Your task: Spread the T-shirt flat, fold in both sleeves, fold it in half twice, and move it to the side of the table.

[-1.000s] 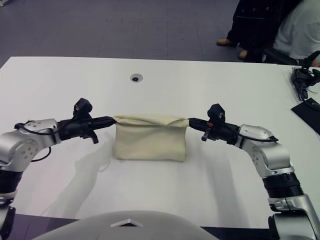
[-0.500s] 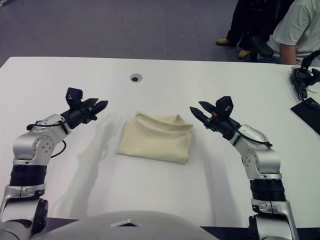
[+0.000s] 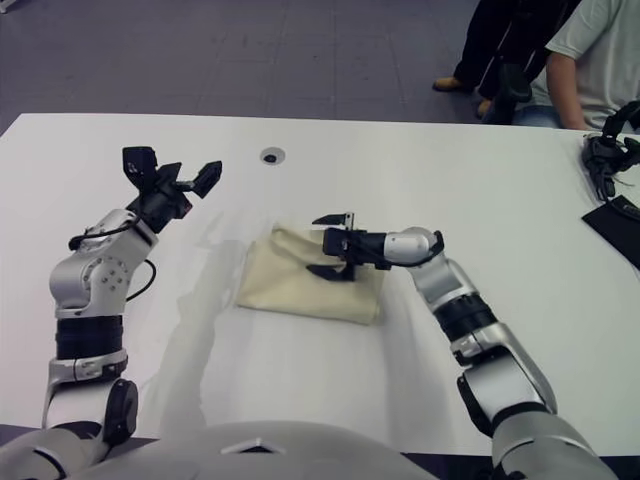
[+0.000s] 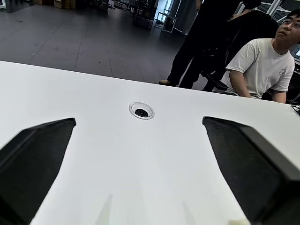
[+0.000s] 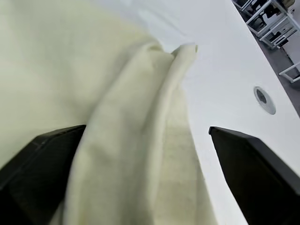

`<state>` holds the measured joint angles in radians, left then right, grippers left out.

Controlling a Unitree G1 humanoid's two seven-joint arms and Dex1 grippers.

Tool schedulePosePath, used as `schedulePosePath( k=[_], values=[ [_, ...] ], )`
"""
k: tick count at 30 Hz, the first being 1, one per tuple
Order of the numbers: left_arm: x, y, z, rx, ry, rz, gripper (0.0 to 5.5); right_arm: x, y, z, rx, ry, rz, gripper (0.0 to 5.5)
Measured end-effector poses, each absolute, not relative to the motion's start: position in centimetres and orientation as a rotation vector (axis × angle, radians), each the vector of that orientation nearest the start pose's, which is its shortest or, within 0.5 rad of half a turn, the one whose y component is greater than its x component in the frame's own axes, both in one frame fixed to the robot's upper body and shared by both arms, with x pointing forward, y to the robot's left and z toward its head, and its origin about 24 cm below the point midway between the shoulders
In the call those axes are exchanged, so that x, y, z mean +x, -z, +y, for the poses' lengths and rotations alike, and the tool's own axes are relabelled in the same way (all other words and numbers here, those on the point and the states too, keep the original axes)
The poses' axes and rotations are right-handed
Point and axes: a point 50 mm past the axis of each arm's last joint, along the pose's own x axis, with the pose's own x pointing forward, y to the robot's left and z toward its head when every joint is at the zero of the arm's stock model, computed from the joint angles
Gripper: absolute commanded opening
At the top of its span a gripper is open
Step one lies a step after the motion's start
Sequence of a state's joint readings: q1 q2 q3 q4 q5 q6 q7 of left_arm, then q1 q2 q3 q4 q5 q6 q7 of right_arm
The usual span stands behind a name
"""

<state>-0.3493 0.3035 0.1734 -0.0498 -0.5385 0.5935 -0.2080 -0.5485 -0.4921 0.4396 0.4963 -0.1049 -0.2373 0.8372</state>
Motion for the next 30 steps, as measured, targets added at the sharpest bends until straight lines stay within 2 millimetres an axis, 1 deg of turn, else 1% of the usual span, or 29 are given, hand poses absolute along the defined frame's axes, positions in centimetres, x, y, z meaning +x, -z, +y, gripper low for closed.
schedulePosePath(
  k=[2,4,7,8,11,12,14,15,16,18,22,23,24,25,26,27,28,29,30],
  values=[
    [30.8,-11.8,19.5,-0.266,0.267,0.120,5.40,32.1,-6.0,-14.6,-0.775,-1.057,0.161,5.38],
    [30.8,-11.9,19.8,-0.268,0.255,0.112,5.40,32.4,-5.6,-16.6,-0.705,-0.908,0.209,5.38],
    [30.6,-12.3,20.3,-0.271,0.225,0.089,5.40,31.5,-5.1,-22.0,-0.618,-0.620,0.272,5.38],
    [30.4,-12.6,20.4,-0.270,0.216,0.073,5.40,30.8,-5.1,-24.3,-0.599,-0.505,0.297,5.38],
    [29.9,-13.7,20.6,-0.267,0.188,0.029,5.40,27.7,-4.8,-30.9,-0.548,-0.166,0.376,5.38],
    [29.8,-13.9,20.7,-0.266,0.180,0.021,5.40,26.9,-4.8,-32.1,-0.534,-0.099,0.389,5.38],
    [28.9,-13.9,20.6,-0.260,0.172,0.024,5.40,24.1,-4.4,-35.2,-0.467,0.149,0.428,5.38],
    [28.4,-13.7,20.6,-0.255,0.172,0.036,5.40,22.9,-4.2,-36.0,-0.443,0.243,0.437,5.38],
    [28.1,-13.4,20.6,-0.251,0.172,0.054,5.40,21.9,-3.9,-36.4,-0.426,0.321,0.439,5.38],
    [27.8,-12.9,20.7,-0.250,0.165,0.082,5.40,21.1,-3.6,-36.1,-0.406,0.393,0.425,5.38],
    [27.8,-12.8,20.1,-0.272,0.164,0.086,5.40,21.6,-4.0,-35.1,-0.410,0.446,0.345,5.38],
    [27.8,-12.9,19.8,-0.273,0.171,0.083,5.40,21.9,-4.2,-34.9,-0.415,0.448,0.322,5.38],
    [27.8,-13.0,19.6,-0.274,0.178,0.076,5.40,22.6,-5.0,-34.6,-0.420,0.459,0.272,5.38],
    [27.8,-13.2,19.6,-0.272,0.176,0.071,5.40,23.1,-5.9,-34.4,-0.425,0.466,0.227,5.38],
    [27.8,-13.3,19.6,-0.269,0.166,0.063,5.40,24.0,-7.5,-34.1,-0.426,0.472,0.149,5.38],
    [27.9,-13.6,19.7,-0.264,0.154,0.047,5.40,25.0,-9.7,-33.4,-0.427,0.473,0.048,5.38],
    [27.9,-14.1,19.8,-0.262,0.134,0.019,5.40,26.2,-12.5,-32.3,-0.419,0.456,-0.085,5.38],
    [27.9,-14.5,19.9,-0.258,0.121,-0.010,5.40,26.9,-14.4,-31.4,-0.411,0.440,-0.177,5.38],
    [27.8,-15.4,20.1,-0.239,0.086,-0.066,5.40,27.3,-16.3,-29.9,-0.391,0.406,-0.286,5.38]
  ],
)
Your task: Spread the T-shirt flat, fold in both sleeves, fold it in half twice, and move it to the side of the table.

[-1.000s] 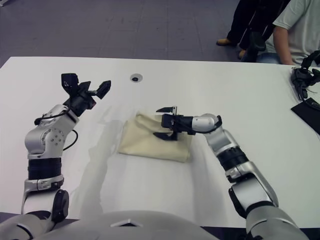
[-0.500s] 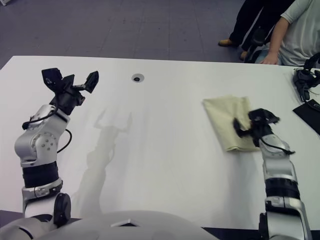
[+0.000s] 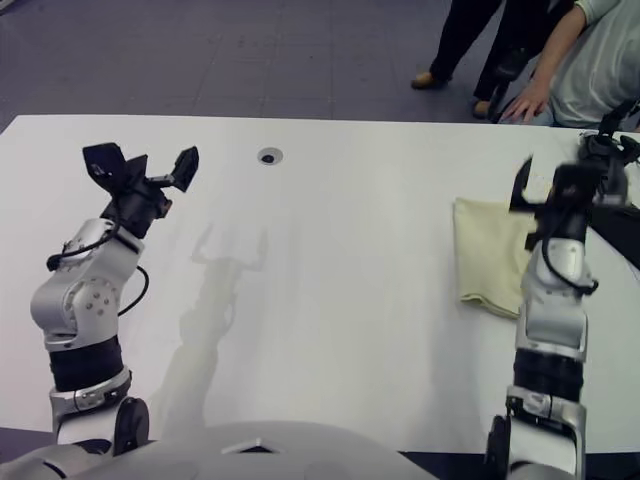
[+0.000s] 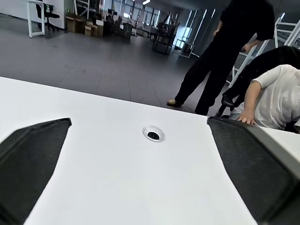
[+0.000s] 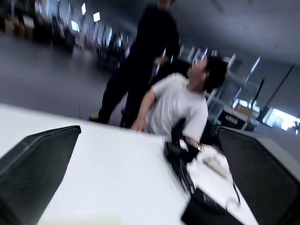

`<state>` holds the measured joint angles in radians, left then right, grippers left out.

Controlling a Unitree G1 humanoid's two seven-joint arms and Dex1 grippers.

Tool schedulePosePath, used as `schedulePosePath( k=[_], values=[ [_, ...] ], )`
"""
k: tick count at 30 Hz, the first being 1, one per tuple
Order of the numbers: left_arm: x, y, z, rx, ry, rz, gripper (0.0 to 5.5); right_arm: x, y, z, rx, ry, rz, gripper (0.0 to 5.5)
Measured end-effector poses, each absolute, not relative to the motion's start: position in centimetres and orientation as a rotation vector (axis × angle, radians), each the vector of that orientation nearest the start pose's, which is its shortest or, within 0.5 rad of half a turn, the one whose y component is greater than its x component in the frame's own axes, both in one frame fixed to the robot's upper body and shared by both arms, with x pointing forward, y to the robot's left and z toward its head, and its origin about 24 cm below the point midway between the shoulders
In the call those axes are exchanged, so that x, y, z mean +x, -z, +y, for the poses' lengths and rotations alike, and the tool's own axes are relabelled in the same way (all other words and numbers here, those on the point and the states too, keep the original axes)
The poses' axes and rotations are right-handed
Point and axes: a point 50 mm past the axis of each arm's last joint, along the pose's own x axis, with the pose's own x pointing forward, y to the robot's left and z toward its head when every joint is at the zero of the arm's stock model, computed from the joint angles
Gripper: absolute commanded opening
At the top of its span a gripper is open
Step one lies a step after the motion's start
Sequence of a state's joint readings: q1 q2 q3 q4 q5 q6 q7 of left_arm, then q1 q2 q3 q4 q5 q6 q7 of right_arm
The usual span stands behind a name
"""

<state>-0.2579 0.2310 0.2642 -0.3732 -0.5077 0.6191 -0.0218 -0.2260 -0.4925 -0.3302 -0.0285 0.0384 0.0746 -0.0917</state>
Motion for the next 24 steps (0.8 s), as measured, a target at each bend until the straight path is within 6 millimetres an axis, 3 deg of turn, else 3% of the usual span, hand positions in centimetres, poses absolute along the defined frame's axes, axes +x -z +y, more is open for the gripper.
schedulePosePath(
  k=[3,6,10,14,18,21,24],
  values=[
    [27.7,-16.8,19.9,-0.181,0.037,-0.165,5.40,27.9,-16.3,-26.1,-0.324,0.278,-0.360,5.38],
    [27.9,-16.6,17.8,-0.165,0.080,-0.182,5.40,27.6,-12.2,-22.5,-0.211,0.163,-0.249,5.38],
    [28.0,-16.4,16.6,-0.162,0.068,-0.203,5.40,26.9,-9.8,-19.4,-0.157,0.097,-0.196,5.38],
    [28.4,-15.8,15.6,-0.110,0.084,-0.202,5.40,26.6,-9.1,-17.5,-0.127,0.079,-0.203,5.38],
    [28.9,-16.3,15.7,-0.100,0.076,-0.231,5.40,26.7,-9.2,-17.3,-0.135,0.098,-0.226,5.38],
    [28.9,-16.6,16.7,-0.103,0.028,-0.253,5.40,27.6,-9.4,-16.7,-0.149,0.078,-0.250,5.38],
    [28.7,-16.7,18.0,-0.107,-0.039,-0.266,5.40,28.6,-10.9,-14.9,-0.141,0.025,-0.339,5.38]
  ],
)
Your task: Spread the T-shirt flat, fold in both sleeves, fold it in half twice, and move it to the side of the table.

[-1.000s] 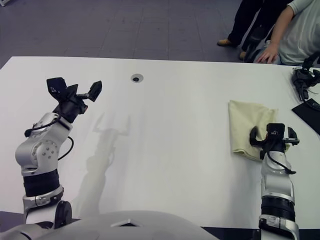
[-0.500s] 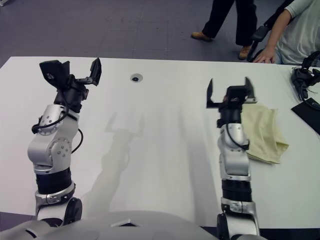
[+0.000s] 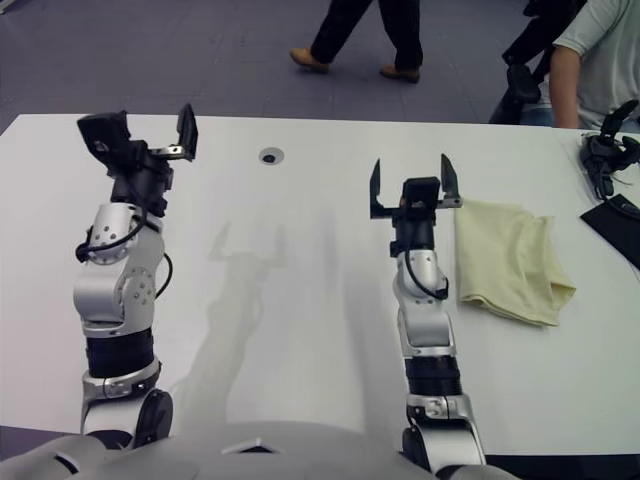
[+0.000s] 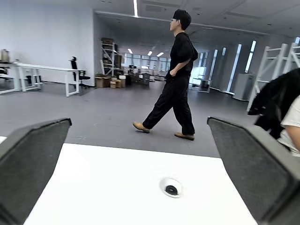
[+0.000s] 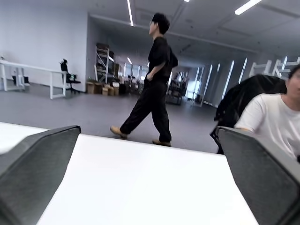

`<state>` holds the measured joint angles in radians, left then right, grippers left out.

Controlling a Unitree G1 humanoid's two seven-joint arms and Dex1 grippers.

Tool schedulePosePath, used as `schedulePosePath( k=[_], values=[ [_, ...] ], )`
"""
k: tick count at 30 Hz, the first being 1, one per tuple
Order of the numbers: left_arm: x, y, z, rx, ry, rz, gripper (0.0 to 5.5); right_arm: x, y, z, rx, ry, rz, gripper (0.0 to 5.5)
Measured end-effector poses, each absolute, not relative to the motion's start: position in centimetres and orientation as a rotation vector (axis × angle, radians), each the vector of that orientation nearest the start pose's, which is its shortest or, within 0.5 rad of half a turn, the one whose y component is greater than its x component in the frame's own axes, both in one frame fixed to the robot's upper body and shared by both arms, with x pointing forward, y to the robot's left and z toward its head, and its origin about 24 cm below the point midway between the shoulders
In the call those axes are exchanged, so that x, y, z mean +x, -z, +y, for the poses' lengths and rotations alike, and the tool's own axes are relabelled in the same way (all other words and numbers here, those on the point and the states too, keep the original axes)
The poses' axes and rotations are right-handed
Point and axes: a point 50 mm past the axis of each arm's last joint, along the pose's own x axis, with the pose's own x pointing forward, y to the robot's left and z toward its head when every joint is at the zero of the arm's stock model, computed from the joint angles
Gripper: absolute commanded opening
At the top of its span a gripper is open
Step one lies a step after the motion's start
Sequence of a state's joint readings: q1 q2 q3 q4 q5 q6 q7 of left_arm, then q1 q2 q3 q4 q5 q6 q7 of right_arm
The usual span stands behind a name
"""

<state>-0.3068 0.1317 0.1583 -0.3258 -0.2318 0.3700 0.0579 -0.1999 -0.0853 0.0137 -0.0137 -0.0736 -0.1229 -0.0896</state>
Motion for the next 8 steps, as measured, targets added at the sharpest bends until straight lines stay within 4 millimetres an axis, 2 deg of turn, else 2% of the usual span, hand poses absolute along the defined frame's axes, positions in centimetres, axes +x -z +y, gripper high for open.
schedulePosePath(
  k=[4,8],
  values=[
    [28.35,-16.78,18.37,-0.096,-0.052,-0.274,5.40,28.66,-11.02,-13.99,-0.110,0.015,-0.362,5.38],
    [28.17,-17.28,18.04,-0.054,-0.037,-0.294,5.40,28.08,-10.41,-14.45,-0.109,0.042,-0.346,5.38]
  ],
)
